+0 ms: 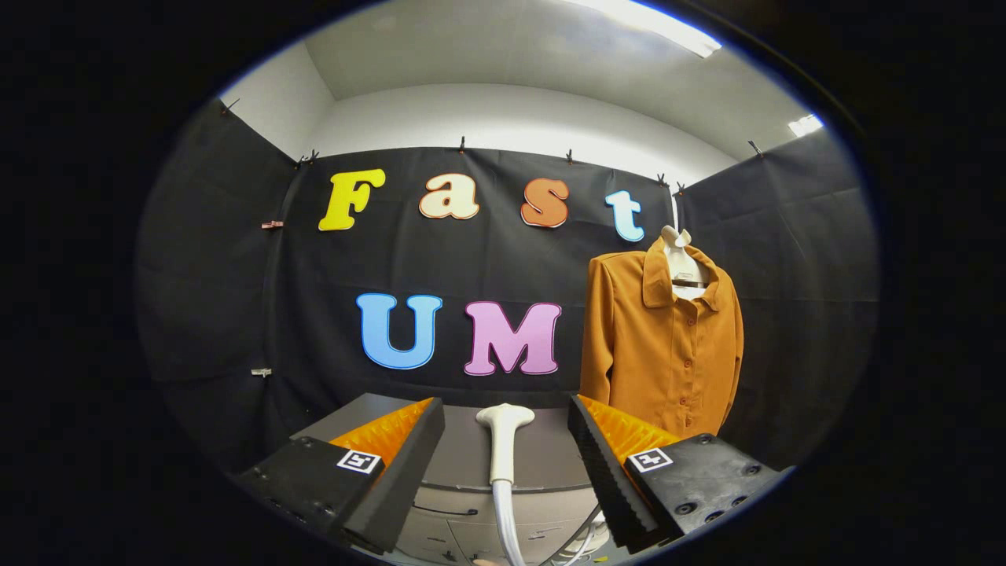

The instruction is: Iron the clothes twice with a garment steamer, once on the left side and once on the right side.

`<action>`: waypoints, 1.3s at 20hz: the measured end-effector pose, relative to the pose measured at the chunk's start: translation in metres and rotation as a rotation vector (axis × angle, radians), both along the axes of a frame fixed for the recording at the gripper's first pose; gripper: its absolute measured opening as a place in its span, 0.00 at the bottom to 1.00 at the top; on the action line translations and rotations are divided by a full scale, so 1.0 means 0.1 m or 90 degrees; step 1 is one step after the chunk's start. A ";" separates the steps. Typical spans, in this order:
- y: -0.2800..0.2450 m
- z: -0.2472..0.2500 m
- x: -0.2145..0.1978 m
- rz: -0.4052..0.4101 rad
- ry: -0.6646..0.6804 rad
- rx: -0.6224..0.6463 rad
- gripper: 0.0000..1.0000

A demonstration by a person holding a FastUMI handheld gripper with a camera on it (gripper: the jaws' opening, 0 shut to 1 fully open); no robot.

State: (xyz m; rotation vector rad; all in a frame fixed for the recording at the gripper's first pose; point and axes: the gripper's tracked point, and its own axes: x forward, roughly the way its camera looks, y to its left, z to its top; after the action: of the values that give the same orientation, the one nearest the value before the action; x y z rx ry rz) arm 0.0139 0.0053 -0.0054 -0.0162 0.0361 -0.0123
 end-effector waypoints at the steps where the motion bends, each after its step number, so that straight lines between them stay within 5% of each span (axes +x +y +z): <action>1: 0.03 -0.01 0.02 -0.003 0.003 -0.001 0.98; 11: 0.14 -0.30 0.41 -0.018 0.058 0.009 0.98; 26: 0.01 -1.37 1.67 0.027 0.218 0.009 0.99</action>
State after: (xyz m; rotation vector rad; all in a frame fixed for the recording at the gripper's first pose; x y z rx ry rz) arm 0.1805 0.0066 -0.1423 -0.0045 0.3777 0.0339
